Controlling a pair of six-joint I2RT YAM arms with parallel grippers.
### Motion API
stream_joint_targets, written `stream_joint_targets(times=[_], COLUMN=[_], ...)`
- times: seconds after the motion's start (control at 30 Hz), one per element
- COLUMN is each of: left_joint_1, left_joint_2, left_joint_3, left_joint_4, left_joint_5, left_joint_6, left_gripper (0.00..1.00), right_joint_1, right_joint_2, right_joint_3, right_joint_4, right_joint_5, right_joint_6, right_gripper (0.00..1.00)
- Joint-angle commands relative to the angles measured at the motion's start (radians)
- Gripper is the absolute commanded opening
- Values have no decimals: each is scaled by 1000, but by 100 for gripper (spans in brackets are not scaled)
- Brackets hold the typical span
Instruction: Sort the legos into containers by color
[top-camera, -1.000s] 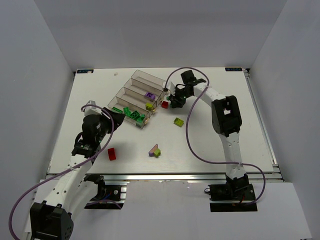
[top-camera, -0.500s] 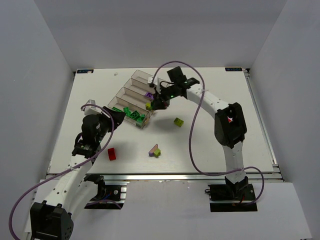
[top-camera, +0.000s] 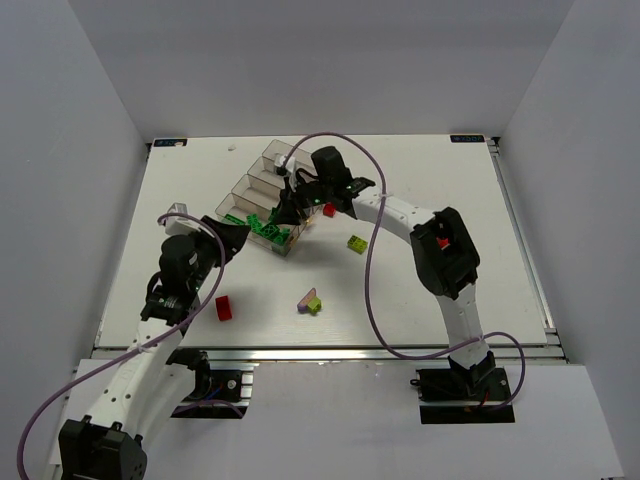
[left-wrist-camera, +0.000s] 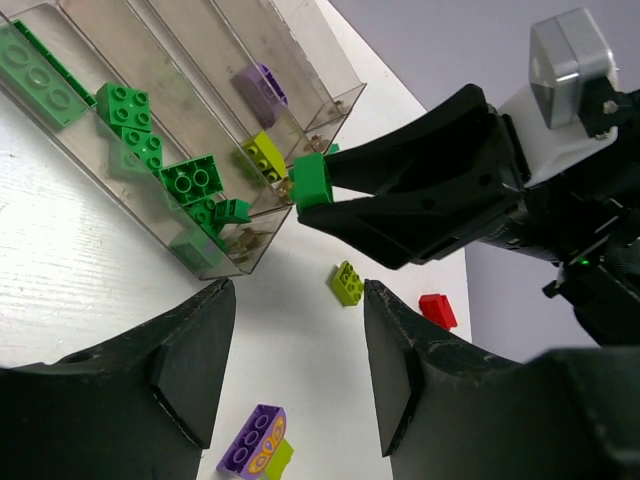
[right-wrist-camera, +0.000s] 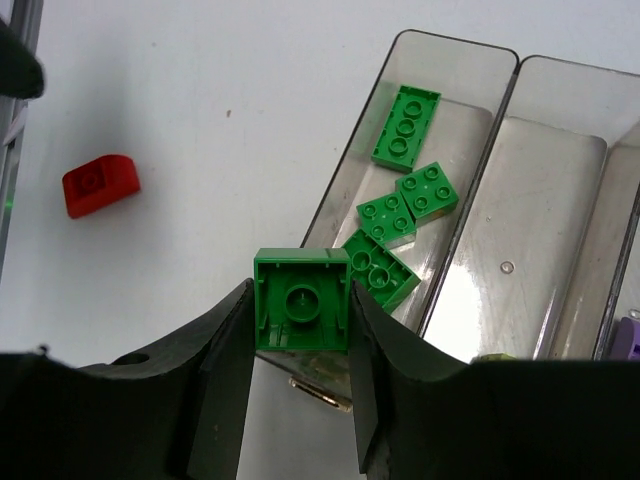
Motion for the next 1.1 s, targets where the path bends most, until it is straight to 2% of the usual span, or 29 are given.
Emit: stream_joint_targets(times=[0.0,0.07,0.17,0.2,0.27,0.3,0.37,0.57,0.67,0.77,0.87,0.9,1.0,1.07], left_joint_1=[1,1,1,1,1,1,1,1,1,0,1,1,1,1], left_joint_2=[-18,-22,-30,-33,-38,-36,-35,-9,14,27,27,25,16,13], left_joint_3=[2,12,20,20,19,19,20,40,48,55,49,45,23,8], left_joint_4=[-28,-49,-66,-69,-71,-69,-69,-61,-48,-38,-29,-23,-8,4], left_joint_5=[1,-1,-8,-10,-10,-10,-8,1,10,10,7,7,4,4], left_joint_6=[-9,-7,-9,-13,-21,-25,-29,-26,-26,-22,-22,-24,-30,-36], left_gripper=[64,64,64,64,64,64,64,64,64,64,64,64,64,64], right_joint_1=[12,17,20,20,18,20,20,17,6,-22,-72,-100,-147,-181], right_joint_2=[16,22,25,25,26,28,28,30,28,17,-1,-9,-30,-30], right_joint_3=[-41,-53,-84,-92,-109,-115,-129,-146,-129,-60,12,22,45,66], right_joint_4=[183,217,251,254,263,263,268,291,283,239,162,141,23,-78], right_joint_5=[29,36,59,67,72,72,72,81,78,78,119,136,217,262], right_joint_6=[89,92,82,76,57,39,25,14,34,95,138,140,123,89], right_gripper=[12,13,21,28,35,43,50,60,62,57,37,21,4,6])
